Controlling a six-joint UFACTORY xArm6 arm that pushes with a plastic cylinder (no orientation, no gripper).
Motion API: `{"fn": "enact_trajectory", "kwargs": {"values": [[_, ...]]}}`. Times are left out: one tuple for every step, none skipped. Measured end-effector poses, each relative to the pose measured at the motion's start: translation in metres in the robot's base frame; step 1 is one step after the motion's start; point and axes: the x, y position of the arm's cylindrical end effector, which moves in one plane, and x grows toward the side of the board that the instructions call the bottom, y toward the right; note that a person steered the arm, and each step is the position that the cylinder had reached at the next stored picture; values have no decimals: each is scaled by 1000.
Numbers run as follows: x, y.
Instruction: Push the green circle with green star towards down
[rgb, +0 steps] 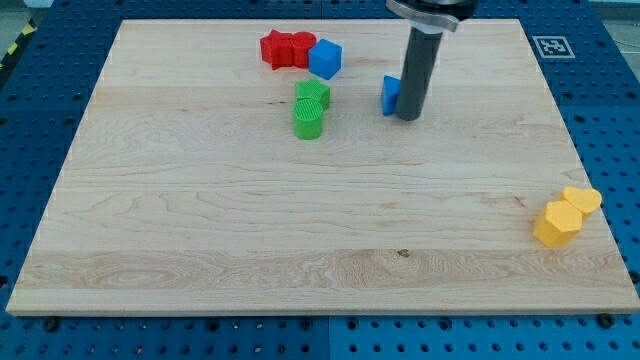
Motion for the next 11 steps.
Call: {"fn": "enact_trajectory", "kwargs": {"values": [[-3,-8],[-5,-8],[-17,-31],[-30,-32],[-31,-59],[-31,-89],[-32,-108],[-31,-128],[-32,-137],[-38,-146],[-24,-146]]}}
